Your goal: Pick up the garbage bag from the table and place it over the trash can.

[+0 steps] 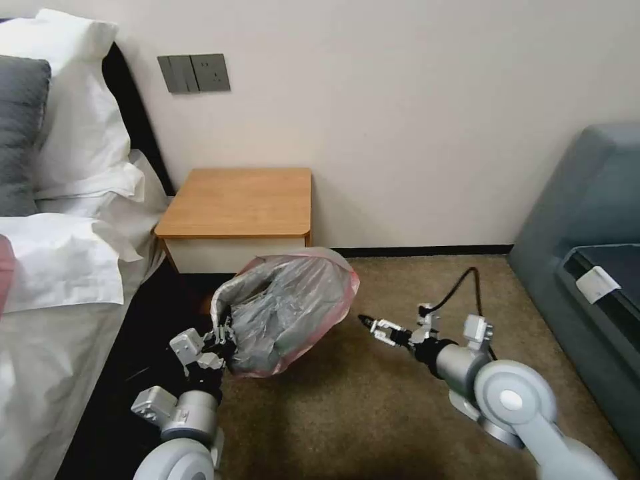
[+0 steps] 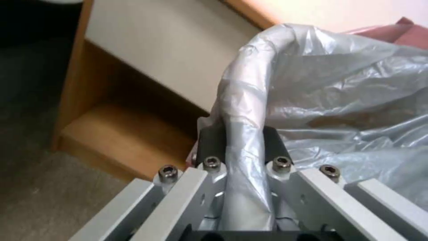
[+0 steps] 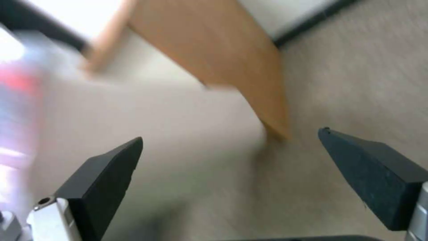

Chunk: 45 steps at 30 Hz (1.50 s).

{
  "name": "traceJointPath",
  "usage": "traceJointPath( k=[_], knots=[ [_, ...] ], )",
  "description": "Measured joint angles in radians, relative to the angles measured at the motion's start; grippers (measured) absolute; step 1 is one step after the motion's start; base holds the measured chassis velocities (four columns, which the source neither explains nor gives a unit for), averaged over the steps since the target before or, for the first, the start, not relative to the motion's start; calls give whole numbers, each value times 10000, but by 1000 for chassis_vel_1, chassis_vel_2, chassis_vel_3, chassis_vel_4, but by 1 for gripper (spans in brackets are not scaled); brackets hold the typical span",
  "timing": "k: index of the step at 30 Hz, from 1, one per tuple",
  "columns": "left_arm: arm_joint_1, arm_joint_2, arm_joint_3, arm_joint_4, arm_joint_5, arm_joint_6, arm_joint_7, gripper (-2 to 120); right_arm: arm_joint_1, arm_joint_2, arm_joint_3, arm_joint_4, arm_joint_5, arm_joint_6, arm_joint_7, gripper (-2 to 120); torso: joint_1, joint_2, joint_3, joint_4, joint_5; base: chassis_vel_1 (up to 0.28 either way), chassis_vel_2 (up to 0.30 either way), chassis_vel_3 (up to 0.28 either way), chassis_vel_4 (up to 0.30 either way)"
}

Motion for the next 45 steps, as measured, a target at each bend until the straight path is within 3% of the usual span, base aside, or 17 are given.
traceJointPath(
  k=[4, 16, 18, 23, 25, 32, 40, 45],
  knots=[
    [27, 27, -57, -118, -384, 170, -287, 5, -532, 610, 77, 400, 96, 1054, -891, 100, 0, 0, -1, -1, 1, 0, 0, 0, 0],
    [95, 19, 19, -340, -890, 470, -535, 5, -257, 1848, -712, -66, 328, 1353, -1921, 96, 0, 0, 0, 2, 2, 0, 0, 0, 0],
    [121, -7, 40, -346, -882, 491, -537, 5, -179, 2038, -829, -130, 253, 1348, -2055, 86, 0, 0, 0, 2, 1, 0, 0, 0, 0],
    [150, -27, 73, -366, -850, 514, -537, 5, -77, 2200, -972, -273, 105, 1361, -2192, 76, 0, 0, 0, 1, 1, 0, 0, 0, 0],
    [181, -46, 99, -383, -816, 520, -538, 5, 13, 2294, -1004, -395, 53, 1394, -2232, 62, 0, 0, 0, 2, 2, 0, 0, 0, 0],
    [216, -82, 160, -384, -794, 524, -541, 5, 144, 2474, -943, -529, 246, 1436, -2211, 41, 0, 0, 0, 2, 2, 0, 0, 0, 0],
    [159, -95, 177, -316, -771, 525, -538, 5, 157, 2503, -897, -602, 216, 1451, -2237, 7, 0, 0, 1, 1, 2, 0, 0, 0, 0],
    [121, -96, 180, -267, -767, 525, -522, 5, 179, 2487, -851, -612, 180, 1483, -2235, 0, 0, 0, 0, 1, 2, 0, 0, 0, 0]
  ],
)
